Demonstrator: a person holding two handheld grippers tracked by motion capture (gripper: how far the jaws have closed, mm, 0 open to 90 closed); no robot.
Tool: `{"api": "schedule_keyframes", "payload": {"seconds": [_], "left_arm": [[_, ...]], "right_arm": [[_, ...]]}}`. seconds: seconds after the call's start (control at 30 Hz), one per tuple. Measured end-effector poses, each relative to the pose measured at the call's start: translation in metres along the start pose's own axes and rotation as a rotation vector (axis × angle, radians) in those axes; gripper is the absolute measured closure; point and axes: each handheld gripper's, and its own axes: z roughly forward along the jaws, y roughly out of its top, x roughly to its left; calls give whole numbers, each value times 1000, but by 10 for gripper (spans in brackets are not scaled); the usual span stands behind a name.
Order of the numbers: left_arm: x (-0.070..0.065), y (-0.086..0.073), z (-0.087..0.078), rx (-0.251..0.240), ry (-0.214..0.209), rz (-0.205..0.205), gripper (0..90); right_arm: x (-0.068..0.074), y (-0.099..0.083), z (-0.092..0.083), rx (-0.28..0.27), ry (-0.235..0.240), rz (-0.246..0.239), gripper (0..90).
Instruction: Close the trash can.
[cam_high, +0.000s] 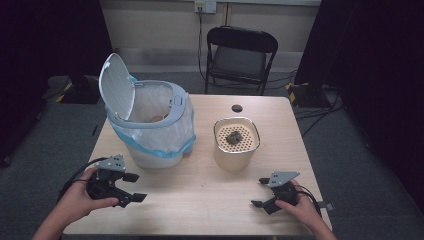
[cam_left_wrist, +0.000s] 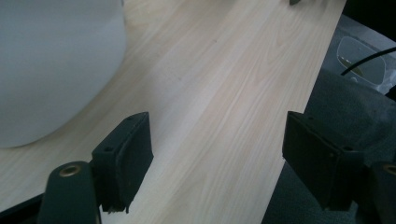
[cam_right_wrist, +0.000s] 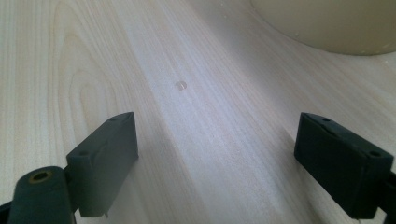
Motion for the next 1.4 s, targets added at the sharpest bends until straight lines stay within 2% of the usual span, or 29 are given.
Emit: {"api": "schedule_keyframes", "payload": {"seconds": [0.1, 0.13, 0.23, 0.27, 0.3, 0.33, 0.37, 0.43, 0.57, 0.67, 0.7, 0.93, 1.1, 1.27, 1.4], "left_arm": [[3, 5, -17, -14, 17, -23, 240], [3, 5, -17, -14, 17, -23, 242], [6, 10, -34, -10, 46, -40, 246], [6, 10, -34, -10, 46, -40, 246], [9, 13, -43, -11, 58, -55, 246], [9, 13, -43, -11, 58, -55, 246], [10, 15, -52, -18, 69, -64, 246], [11, 17, -55, -22, 72, -66, 246], [14, 25, -75, -17, 110, -59, 246], [15, 28, -81, -21, 122, -60, 237], [16, 32, -88, -20, 139, -56, 236], [20, 43, -102, -28, 159, -54, 228], [23, 52, -110, -32, 175, -34, 221], [28, 57, -116, -54, 185, -48, 218], [33, 62, -122, -63, 211, -49, 218]], "right_arm": [[0, 0, 0, 0, 0, 1, 128], [0, 0, 0, 0, 0, 1, 128], [0, 0, 0, 0, 0, 1, 128], [0, 0, 0, 0, 0, 0, 128], [0, 0, 0, 0, 0, 0, 128], [0, 0, 0, 0, 0, 0, 128], [0, 0, 0, 0, 0, 0, 128], [0, 0, 0, 0, 0, 1, 128], [0, 0, 0, 0, 0, 0, 128], [0, 0, 0, 0, 0, 0, 128], [0, 0, 0, 0, 0, 0, 128], [0, 0, 0, -1, -2, 2, 128], [0, 0, 0, 0, -8, 2, 128], [0, 0, 0, 0, -8, 2, 128], [0, 0, 0, 0, -8, 2, 128]]}}
